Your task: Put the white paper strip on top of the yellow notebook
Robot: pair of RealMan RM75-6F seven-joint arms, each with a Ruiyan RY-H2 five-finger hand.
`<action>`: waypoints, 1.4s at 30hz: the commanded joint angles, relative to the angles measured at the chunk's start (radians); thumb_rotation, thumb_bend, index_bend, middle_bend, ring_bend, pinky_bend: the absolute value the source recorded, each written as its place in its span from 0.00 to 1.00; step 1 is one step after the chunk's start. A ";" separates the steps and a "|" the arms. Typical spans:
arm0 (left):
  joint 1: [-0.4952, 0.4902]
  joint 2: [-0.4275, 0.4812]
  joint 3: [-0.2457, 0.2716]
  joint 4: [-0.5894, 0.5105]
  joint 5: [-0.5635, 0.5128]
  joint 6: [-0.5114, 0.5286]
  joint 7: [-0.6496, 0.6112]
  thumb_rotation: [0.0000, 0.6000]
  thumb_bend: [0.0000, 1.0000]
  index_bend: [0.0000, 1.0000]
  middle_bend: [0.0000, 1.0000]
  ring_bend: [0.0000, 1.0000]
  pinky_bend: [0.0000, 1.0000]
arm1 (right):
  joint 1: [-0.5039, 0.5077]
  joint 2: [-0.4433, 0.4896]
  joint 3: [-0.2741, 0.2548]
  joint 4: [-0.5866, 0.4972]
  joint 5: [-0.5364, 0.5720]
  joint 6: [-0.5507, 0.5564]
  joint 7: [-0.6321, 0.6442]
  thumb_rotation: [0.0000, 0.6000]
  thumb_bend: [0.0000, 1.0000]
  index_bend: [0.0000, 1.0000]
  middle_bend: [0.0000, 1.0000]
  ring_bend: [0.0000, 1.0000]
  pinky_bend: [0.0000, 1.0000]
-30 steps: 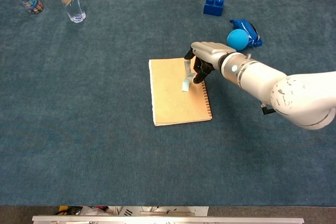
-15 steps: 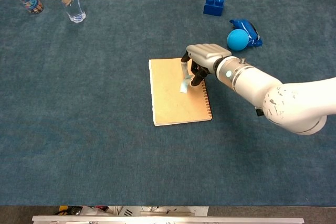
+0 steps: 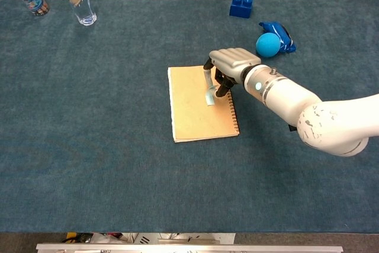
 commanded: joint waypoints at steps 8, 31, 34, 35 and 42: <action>0.001 0.001 0.001 -0.002 0.001 0.001 0.001 1.00 0.26 0.17 0.31 0.28 0.23 | -0.012 0.002 0.002 -0.005 -0.024 -0.004 0.006 1.00 0.22 0.54 0.94 1.00 1.00; 0.004 0.006 0.001 -0.007 0.005 0.007 0.002 1.00 0.26 0.17 0.31 0.28 0.23 | -0.060 0.052 0.008 -0.074 -0.130 -0.006 0.069 1.00 0.14 0.39 0.94 1.00 1.00; 0.004 0.005 0.001 -0.005 0.005 0.007 -0.001 1.00 0.26 0.17 0.31 0.28 0.23 | -0.060 0.088 -0.006 -0.108 -0.112 -0.029 0.056 1.00 0.26 0.39 0.94 1.00 1.00; 0.004 0.005 0.001 -0.004 0.005 0.007 -0.001 1.00 0.26 0.17 0.31 0.28 0.23 | -0.060 0.103 -0.011 -0.124 -0.103 -0.039 0.055 1.00 0.33 0.39 0.95 1.00 1.00; 0.000 0.002 0.002 -0.006 0.013 0.006 0.002 1.00 0.26 0.17 0.31 0.28 0.23 | -0.053 0.159 -0.038 -0.185 -0.073 -0.079 0.050 0.98 0.69 0.39 0.96 1.00 1.00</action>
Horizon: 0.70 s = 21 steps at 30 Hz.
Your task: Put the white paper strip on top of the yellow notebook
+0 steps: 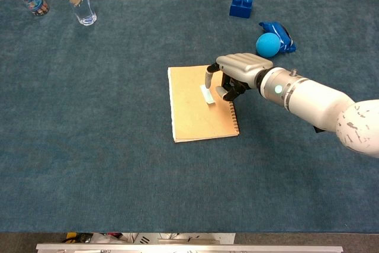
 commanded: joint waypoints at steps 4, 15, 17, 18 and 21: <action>0.000 0.000 0.001 -0.002 0.003 0.001 0.003 1.00 0.26 0.17 0.31 0.28 0.23 | 0.011 0.011 -0.016 -0.015 0.028 -0.016 -0.004 0.98 0.71 0.39 0.97 1.00 1.00; 0.007 -0.002 0.003 0.007 -0.005 0.003 -0.006 1.00 0.26 0.17 0.31 0.28 0.23 | 0.030 0.003 -0.055 -0.014 0.066 -0.027 -0.021 0.98 0.71 0.39 0.97 1.00 1.00; 0.007 -0.003 0.002 0.008 -0.003 0.005 -0.007 1.00 0.26 0.17 0.31 0.28 0.23 | 0.031 0.002 -0.058 -0.014 0.066 -0.022 -0.021 0.98 0.71 0.39 0.97 1.00 1.00; 0.007 -0.003 0.003 0.008 -0.001 0.006 -0.007 1.00 0.26 0.17 0.31 0.28 0.23 | 0.032 0.002 -0.061 -0.015 0.067 -0.021 -0.022 0.98 0.71 0.39 0.97 1.00 1.00; 0.007 -0.003 0.002 0.009 0.001 0.007 -0.009 1.00 0.26 0.17 0.31 0.28 0.23 | 0.035 0.002 -0.068 -0.017 0.074 -0.016 -0.028 0.98 0.71 0.39 0.97 1.00 1.00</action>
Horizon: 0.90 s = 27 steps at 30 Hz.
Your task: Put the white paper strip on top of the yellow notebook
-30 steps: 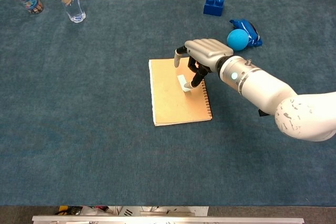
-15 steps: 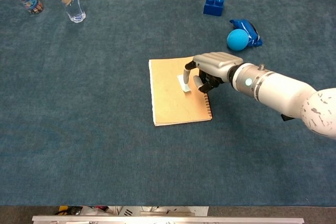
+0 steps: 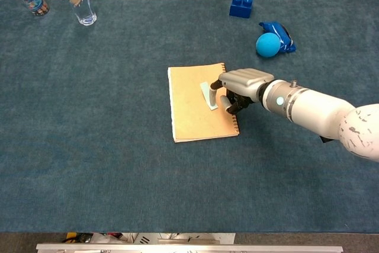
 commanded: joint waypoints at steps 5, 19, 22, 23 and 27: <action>0.001 -0.001 0.001 0.001 0.003 0.002 -0.001 1.00 0.26 0.17 0.31 0.28 0.23 | 0.008 -0.001 -0.012 -0.005 0.020 0.008 -0.012 0.98 0.71 0.39 0.97 1.00 1.00; 0.004 -0.001 0.001 0.003 0.006 0.008 -0.005 1.00 0.26 0.17 0.31 0.28 0.23 | 0.001 0.021 -0.013 -0.048 -0.016 0.022 0.014 0.98 0.71 0.39 0.97 1.00 1.00; 0.003 -0.001 0.001 0.002 0.006 0.007 -0.003 1.00 0.26 0.17 0.31 0.28 0.23 | 0.003 0.021 -0.019 -0.044 -0.011 0.021 0.011 0.98 0.71 0.39 0.97 1.00 1.00; 0.004 -0.001 0.001 0.002 0.006 0.007 -0.002 1.00 0.26 0.17 0.31 0.28 0.23 | 0.003 0.019 -0.022 -0.041 -0.008 0.019 0.010 0.98 0.71 0.39 0.97 1.00 1.00; 0.004 0.000 0.001 0.000 0.004 0.006 0.000 1.00 0.26 0.17 0.31 0.28 0.23 | 0.005 0.012 -0.028 -0.028 0.001 0.014 0.010 0.98 0.71 0.39 0.97 1.00 1.00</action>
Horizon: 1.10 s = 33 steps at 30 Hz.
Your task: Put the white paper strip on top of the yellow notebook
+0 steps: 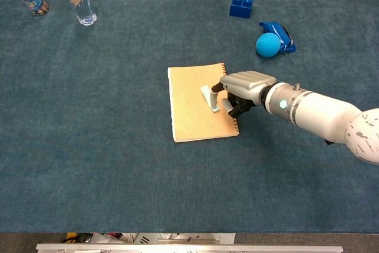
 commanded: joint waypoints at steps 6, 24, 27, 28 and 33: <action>-0.001 -0.002 0.000 0.002 -0.002 -0.004 0.001 1.00 0.26 0.17 0.31 0.28 0.23 | 0.006 -0.014 -0.014 0.021 0.014 -0.005 -0.012 0.97 0.71 0.39 0.97 1.00 1.00; -0.005 -0.002 0.000 -0.001 0.003 -0.007 0.005 1.00 0.26 0.17 0.31 0.28 0.23 | -0.020 0.021 -0.010 -0.022 -0.050 0.026 0.019 0.98 0.71 0.39 0.97 1.00 1.00; -0.006 -0.002 0.001 -0.002 0.003 -0.007 0.006 1.00 0.26 0.17 0.31 0.28 0.23 | -0.022 0.022 -0.018 -0.019 -0.044 0.021 0.014 0.98 0.71 0.39 0.97 1.00 1.00; -0.006 -0.002 0.001 -0.002 0.003 -0.008 0.006 1.00 0.26 0.17 0.31 0.28 0.23 | -0.022 0.021 -0.021 -0.015 -0.040 0.019 0.012 0.98 0.71 0.39 0.97 1.00 1.00; -0.005 -0.001 0.001 -0.001 0.001 -0.008 0.005 1.00 0.26 0.17 0.31 0.28 0.23 | -0.019 0.012 -0.022 0.001 -0.028 0.012 0.007 0.98 0.71 0.39 0.97 1.00 1.00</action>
